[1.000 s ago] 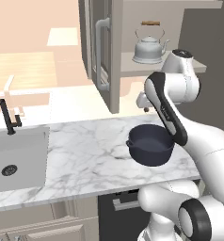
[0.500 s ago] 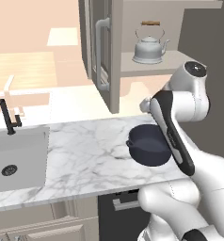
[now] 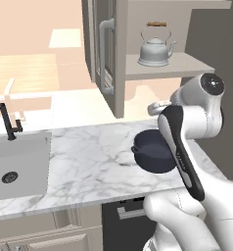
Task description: Pick the kettle from the cabinet and place it on a stove burner. Then pick the pot from the counter and place it on another stove burner. Finally, turn both burners on.
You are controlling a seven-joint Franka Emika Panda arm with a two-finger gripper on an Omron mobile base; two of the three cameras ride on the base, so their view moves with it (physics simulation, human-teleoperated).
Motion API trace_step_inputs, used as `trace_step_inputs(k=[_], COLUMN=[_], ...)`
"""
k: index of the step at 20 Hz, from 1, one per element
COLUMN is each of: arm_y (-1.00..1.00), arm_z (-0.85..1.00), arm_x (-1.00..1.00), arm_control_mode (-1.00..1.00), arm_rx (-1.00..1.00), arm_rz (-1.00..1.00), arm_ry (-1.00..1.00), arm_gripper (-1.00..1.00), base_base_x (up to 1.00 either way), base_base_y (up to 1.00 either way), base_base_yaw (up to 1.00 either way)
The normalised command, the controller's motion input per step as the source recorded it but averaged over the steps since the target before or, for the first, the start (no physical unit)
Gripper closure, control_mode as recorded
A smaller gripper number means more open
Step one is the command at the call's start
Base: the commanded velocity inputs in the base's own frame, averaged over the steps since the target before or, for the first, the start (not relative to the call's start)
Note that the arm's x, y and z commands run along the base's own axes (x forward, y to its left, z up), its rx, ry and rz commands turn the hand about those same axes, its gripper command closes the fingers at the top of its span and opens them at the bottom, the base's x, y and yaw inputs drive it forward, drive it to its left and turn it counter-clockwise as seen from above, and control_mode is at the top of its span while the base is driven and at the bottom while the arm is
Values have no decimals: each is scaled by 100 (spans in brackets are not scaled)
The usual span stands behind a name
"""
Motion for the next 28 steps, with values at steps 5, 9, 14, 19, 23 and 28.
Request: trace_step_inputs(k=[5,9,14,19,23,28], arm_y=[-5,-1,0,0,0,0], arm_z=[33,34,31,30,28,26], arm_x=[-2,0,0,0,0,0], arm_control_mode=[-100,-100,-100,-100,-100,-100], arm_rx=[0,0,0,0,0,0], arm_rz=[-3,-3,-2,-2,0,0], arm_ry=[-14,-14,-13,-14,-15,-14], arm_gripper=[-100,-100,-100,-100,-100,-100], base_base_x=[0,0,0,0,0,0], base_base_y=[0,0,0,0,0,0], base_base_yaw=[0,0,0,0,0,0])
